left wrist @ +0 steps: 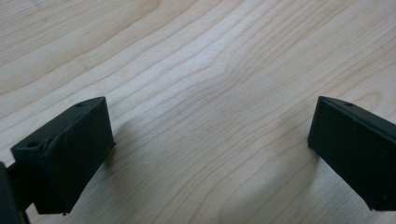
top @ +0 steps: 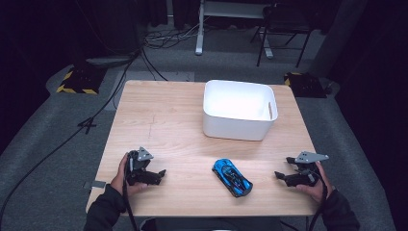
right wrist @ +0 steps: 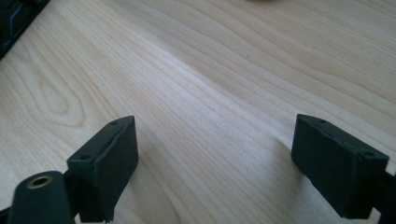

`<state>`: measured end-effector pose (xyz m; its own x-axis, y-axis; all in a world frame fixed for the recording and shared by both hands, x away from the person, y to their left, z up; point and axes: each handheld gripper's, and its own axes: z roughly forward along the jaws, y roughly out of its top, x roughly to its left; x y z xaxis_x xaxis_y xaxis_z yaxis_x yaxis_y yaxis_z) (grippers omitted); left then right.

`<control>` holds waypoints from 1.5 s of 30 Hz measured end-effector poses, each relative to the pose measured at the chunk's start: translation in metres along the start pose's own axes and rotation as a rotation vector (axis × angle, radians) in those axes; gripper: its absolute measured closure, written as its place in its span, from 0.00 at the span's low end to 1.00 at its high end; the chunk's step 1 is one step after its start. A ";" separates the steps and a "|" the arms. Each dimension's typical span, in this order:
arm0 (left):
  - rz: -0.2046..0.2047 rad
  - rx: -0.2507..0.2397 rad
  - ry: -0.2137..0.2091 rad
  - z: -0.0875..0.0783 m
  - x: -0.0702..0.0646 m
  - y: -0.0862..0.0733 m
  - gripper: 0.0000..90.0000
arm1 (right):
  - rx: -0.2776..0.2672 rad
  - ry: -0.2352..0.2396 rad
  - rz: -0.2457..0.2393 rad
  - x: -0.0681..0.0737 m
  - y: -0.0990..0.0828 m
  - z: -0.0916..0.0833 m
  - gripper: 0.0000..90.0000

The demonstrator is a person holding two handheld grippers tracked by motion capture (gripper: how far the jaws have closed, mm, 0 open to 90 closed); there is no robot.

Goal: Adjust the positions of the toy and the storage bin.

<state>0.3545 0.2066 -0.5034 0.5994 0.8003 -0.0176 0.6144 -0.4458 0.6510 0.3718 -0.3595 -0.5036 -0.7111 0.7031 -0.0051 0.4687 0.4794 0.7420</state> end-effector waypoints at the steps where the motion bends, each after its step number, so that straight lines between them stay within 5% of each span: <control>1: 0.009 -0.005 -0.009 0.001 -0.003 0.001 0.01 | 0.002 0.025 -0.025 0.002 -0.001 -0.001 0.17; 4: 0.045 0.001 -0.052 0.001 -0.008 0.000 0.01 | 0.001 0.042 -0.036 0.005 -0.002 -0.002 0.17; 10: 0.066 0.003 -0.054 0.001 -0.011 0.001 0.01 | 0.005 0.078 -0.057 0.019 -0.001 -0.002 0.17; 18: 0.058 -0.004 -0.047 0.001 -0.014 0.001 0.01 | 0.012 0.134 -0.114 0.064 0.005 0.004 0.17; 28: 0.056 -0.004 -0.048 0.001 -0.014 0.001 0.01 | 0.009 0.193 -0.174 0.102 0.011 0.011 0.17; 37: 0.059 -0.004 -0.047 0.001 -0.014 0.001 0.01 | 0.003 0.229 -0.147 0.115 0.018 0.017 0.18; 45: 0.056 -0.004 -0.045 0.002 -0.014 0.001 0.00 | -0.003 0.214 -0.132 0.134 0.028 0.024 0.18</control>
<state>0.3477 0.1942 -0.5036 0.6553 0.7552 -0.0150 0.5772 -0.4878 0.6549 0.3025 -0.2395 -0.4995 -0.8610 0.5071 0.0399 0.3631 0.5579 0.7463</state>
